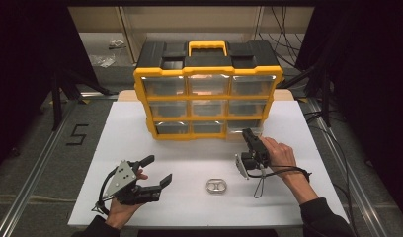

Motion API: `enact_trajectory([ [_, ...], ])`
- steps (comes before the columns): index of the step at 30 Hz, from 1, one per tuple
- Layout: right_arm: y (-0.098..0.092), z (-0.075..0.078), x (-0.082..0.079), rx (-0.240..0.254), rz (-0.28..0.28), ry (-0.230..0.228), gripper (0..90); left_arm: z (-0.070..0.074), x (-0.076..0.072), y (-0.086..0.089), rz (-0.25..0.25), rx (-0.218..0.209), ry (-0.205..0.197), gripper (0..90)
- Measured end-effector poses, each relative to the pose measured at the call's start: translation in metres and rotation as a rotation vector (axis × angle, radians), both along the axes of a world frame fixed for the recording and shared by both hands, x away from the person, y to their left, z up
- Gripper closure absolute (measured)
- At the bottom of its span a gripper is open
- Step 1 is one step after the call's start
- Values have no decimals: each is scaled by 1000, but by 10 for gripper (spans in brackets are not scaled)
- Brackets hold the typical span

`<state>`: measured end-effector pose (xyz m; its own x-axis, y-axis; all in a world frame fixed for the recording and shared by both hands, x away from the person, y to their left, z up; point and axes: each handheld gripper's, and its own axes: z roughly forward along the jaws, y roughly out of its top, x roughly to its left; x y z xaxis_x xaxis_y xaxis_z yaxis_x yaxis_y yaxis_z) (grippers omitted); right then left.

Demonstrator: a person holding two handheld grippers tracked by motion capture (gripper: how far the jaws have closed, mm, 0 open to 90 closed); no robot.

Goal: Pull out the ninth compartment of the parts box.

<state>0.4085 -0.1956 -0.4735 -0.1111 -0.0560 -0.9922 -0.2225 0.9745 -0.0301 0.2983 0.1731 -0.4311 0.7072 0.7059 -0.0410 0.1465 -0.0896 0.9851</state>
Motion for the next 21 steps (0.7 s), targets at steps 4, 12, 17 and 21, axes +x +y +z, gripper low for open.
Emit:
enact_trajectory([
  [4,0,0,-2,-4,6,-4,788,0,0,0,0,1,-2,173],
  [12,0,0,-10,-2,9,-3,788,0,0,0,1,1,-2,173],
  [17,-1,-1,-15,-7,19,-5,788,0,0,0,0,0,0,173],
  [21,-2,-2,-17,-8,19,-5,788,0,0,0,-2,0,0,173],
])
